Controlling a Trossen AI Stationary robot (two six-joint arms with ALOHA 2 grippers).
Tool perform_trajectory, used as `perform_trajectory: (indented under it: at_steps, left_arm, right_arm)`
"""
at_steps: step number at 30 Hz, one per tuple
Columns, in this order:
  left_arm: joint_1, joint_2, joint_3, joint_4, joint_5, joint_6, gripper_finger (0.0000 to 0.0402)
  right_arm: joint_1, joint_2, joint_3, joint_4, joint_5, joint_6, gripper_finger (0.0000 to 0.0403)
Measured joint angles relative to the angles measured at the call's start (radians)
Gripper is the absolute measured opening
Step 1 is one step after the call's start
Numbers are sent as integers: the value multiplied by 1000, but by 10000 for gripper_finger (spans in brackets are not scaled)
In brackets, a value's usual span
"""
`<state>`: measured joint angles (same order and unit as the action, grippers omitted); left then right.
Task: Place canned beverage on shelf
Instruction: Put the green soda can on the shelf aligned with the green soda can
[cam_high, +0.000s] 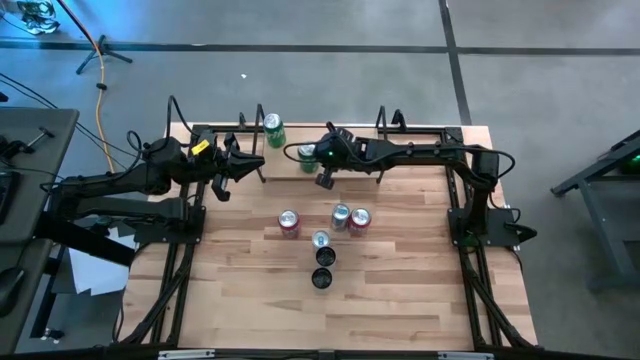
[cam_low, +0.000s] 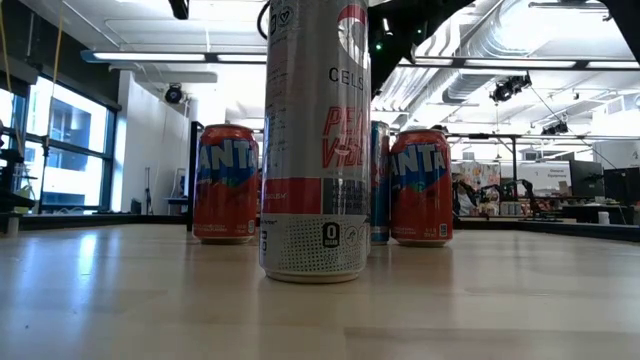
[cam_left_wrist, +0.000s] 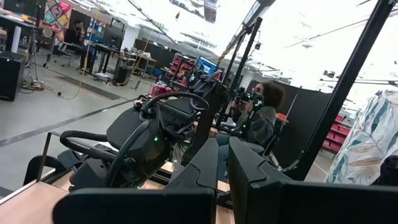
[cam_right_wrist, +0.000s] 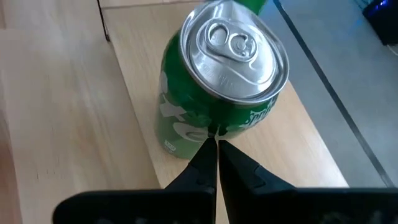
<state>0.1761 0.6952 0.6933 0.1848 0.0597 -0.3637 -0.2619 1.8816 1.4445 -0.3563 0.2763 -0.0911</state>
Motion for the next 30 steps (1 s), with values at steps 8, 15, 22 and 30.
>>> perform_trajectory:
  at_steps: [8, 15, 22, 30]
  left_arm:
    - [0, 0, 0, 0, 0, 0, 0]
    - [0, 0, 0, 0, 0, 0, 0]
    - [0, 0, 0, 0, 0, 0, 0]
    - [0, 0, 0, 0, 0, 0, 0]
  right_arm:
    - [0, 0, 0, 32, -1, -7, 0]
    - [0, 0, 0, 36, -4, -21, 0]
    - [0, 0, 0, 63, -4, -21, 0]
    - [0, 0, 0, 83, -31, -22, 0]
